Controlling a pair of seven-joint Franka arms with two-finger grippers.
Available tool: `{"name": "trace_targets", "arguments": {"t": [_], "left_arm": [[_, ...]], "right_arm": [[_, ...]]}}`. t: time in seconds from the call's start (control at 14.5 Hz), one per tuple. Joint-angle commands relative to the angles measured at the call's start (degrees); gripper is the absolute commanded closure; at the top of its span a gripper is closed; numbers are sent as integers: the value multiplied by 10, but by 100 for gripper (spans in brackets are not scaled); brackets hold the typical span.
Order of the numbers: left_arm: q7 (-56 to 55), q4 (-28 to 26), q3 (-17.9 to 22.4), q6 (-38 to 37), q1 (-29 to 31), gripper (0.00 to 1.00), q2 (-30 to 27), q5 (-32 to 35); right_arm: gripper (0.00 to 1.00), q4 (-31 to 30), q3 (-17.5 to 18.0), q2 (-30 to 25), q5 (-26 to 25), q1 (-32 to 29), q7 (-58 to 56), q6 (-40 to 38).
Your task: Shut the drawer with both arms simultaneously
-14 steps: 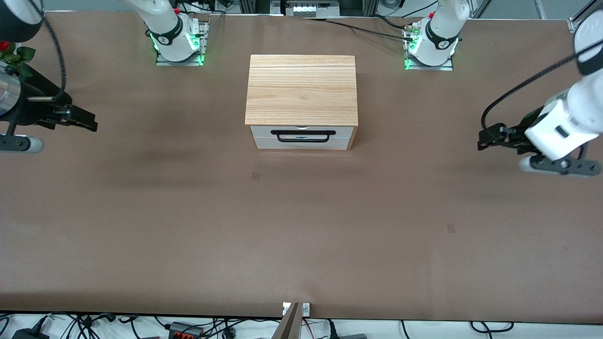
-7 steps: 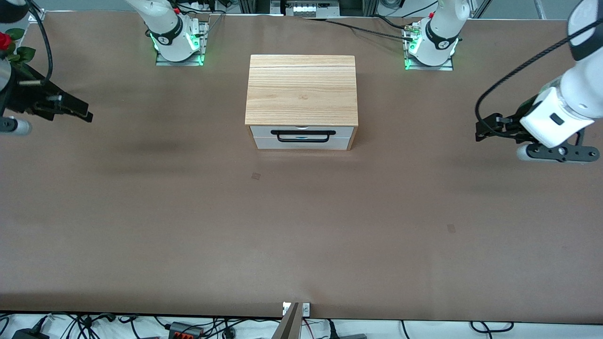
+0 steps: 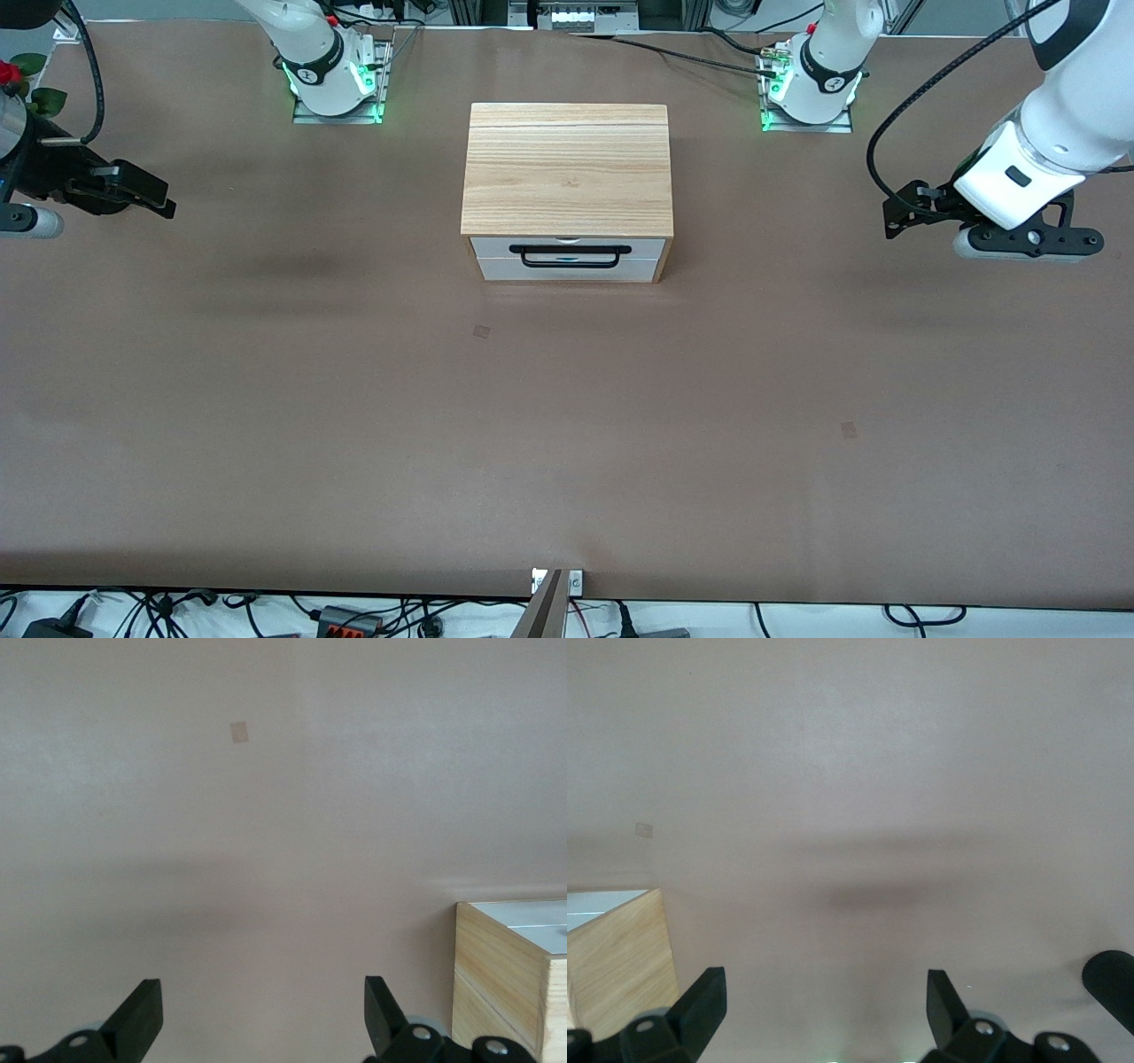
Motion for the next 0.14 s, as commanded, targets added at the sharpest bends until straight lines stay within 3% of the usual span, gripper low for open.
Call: {"name": "trace_targets", "arguments": {"t": [0.0, 0.07], "left_arm": [[3, -10, 2, 8, 6, 0, -6, -10], [2, -9, 2, 8, 6, 0, -6, -10]], "right_arm": [[0, -6, 11, -6, -9, -10, 2, 7], [0, -6, 10, -6, -9, -11, 2, 7]]}}
